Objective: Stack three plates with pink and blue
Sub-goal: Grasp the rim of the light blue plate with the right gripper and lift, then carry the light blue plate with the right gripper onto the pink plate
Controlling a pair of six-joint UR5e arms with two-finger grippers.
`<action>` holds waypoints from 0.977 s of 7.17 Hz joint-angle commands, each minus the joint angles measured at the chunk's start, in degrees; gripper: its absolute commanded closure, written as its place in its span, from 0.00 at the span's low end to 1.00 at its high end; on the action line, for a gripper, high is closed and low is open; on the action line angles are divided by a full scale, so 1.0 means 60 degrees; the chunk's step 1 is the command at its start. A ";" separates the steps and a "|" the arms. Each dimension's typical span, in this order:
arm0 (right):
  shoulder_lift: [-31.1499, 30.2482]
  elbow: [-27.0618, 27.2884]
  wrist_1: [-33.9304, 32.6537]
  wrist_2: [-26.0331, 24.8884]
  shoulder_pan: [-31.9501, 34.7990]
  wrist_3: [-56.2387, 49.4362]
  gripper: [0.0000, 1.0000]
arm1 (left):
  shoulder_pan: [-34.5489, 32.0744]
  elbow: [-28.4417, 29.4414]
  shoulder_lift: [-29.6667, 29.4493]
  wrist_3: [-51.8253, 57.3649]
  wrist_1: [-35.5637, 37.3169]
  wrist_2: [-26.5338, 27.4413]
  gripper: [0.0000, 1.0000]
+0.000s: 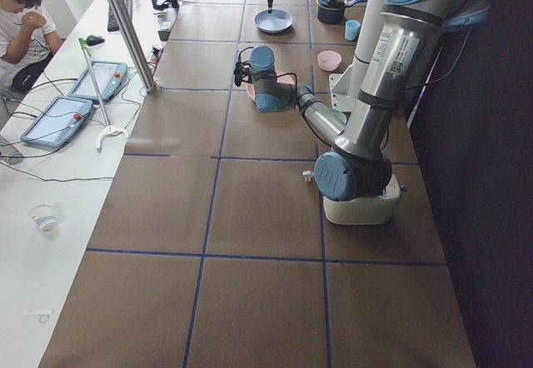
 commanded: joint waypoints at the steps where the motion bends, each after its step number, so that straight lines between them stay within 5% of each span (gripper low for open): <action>1: 0.0895 0.1456 -0.0179 0.0315 -0.0694 0.2245 1.00 | -0.0036 -0.0154 0.0002 0.0000 0.0002 0.0000 0.00; 2: 0.1887 0.1824 -0.0180 0.0157 -0.1512 0.3870 1.00 | -0.0051 -0.0155 0.0002 0.0000 0.0002 0.0000 0.00; 4: 0.3182 0.2426 -0.0412 -0.1519 -0.3632 0.6046 1.00 | -0.0153 -0.0170 -0.0013 0.0000 0.0002 0.0000 0.00; 7: 0.4663 0.2590 -0.2679 -0.3254 -0.5003 0.6392 1.00 | -0.0168 -0.0170 -0.0013 0.0000 0.0002 0.0029 0.00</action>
